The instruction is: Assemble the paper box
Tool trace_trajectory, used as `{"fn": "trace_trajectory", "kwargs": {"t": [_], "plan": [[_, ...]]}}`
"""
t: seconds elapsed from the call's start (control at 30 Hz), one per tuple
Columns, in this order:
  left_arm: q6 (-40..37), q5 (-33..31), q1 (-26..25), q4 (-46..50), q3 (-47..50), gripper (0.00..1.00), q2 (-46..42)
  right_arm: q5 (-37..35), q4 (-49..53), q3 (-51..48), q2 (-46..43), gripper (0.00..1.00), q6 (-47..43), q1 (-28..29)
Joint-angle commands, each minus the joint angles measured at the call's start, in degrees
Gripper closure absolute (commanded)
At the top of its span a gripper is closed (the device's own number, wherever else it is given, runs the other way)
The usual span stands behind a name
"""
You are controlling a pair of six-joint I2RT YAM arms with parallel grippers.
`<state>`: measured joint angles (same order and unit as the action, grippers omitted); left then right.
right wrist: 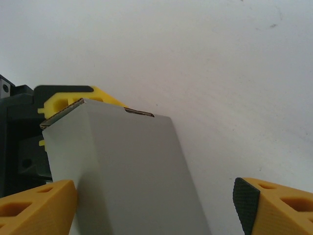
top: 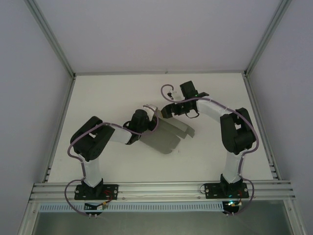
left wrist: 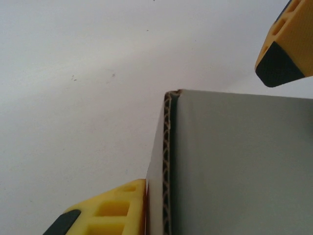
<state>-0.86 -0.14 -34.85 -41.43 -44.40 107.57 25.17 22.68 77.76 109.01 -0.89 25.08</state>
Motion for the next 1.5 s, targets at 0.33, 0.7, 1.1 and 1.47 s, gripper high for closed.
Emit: {"fn": "trace_trajectory", "kwargs": {"t": [0.33,0.7,1.1,1.47], "plan": [[2.90,0.36,-0.22,5.26,-5.57,0.81,2.18,-2.10,7.85,0.27,3.32,0.16,-3.60,0.26],[9.90,-11.99,-0.22,11.26,-4.15,1.00,-4.24,-16.94,-2.54,-9.10,-16.69,0.00,6.04,-1.91],[15.71,-18.84,-1.22,19.02,-3.06,1.00,-10.61,-32.74,-0.50,-15.89,-27.24,0.00,10.30,-1.96],[18.44,-18.74,-2.55,23.39,-5.86,1.00,-10.85,-23.50,-14.13,-17.40,-20.18,0.00,14.87,0.64]]}}
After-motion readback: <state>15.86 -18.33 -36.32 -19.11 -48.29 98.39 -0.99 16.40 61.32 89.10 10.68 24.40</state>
